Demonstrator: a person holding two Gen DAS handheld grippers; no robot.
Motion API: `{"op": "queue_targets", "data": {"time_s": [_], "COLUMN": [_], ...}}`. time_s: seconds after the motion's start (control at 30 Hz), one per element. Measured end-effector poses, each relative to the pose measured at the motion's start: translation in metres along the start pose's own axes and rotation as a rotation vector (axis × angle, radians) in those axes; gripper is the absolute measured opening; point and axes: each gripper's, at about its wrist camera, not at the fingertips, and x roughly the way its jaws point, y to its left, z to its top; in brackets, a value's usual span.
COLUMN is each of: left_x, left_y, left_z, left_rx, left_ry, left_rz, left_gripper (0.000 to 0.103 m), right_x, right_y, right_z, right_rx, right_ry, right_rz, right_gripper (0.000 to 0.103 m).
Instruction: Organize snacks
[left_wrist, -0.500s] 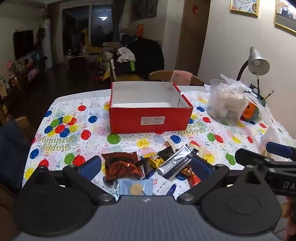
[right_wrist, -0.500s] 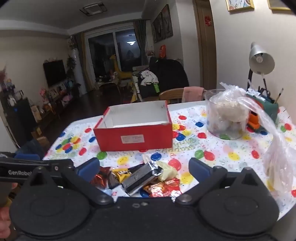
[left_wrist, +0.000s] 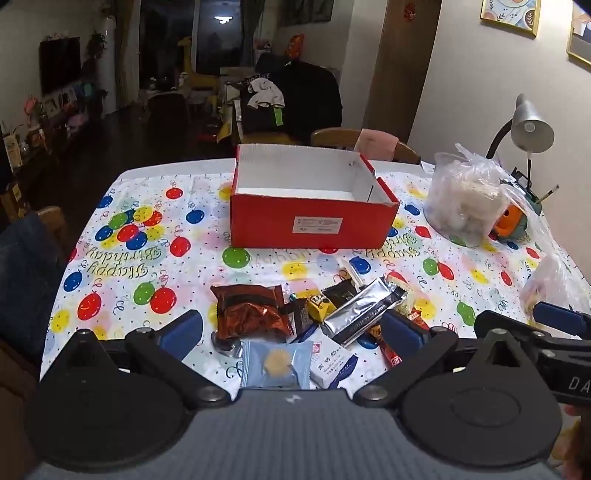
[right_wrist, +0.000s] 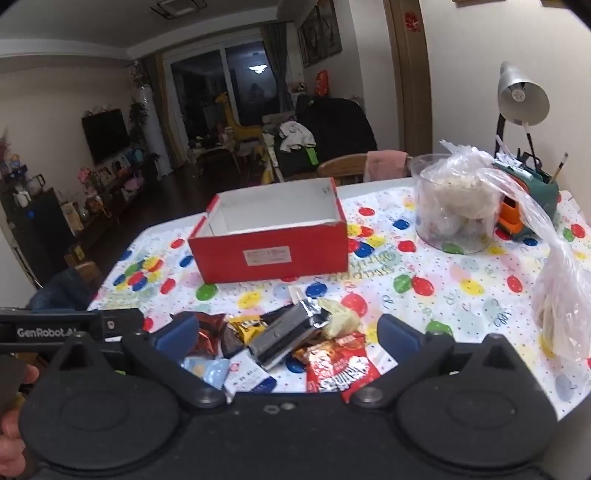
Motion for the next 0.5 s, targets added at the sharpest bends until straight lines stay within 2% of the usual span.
{"op": "queue_targets", "data": {"time_s": [0.17,0.5], "left_x": [0.0034,0.0036], "left_y": [-0.0011,-0.0019], "left_z": [-0.0020,-0.0034], "left_rx": [-0.001,0.004], "left_ry": [0.021,0.030], "left_rz": [-0.006,-0.014], "left_gripper": [0.103,0.103], "right_x": [0.0040,0.0007], "right_y": [0.0021,0.0069], "right_z": [-0.0016,-0.0037], "right_rx": [-0.012,-0.033], "right_ry": [0.045,0.040], "right_rz": [0.011,0.023], "right_gripper": [0.103,0.102]}}
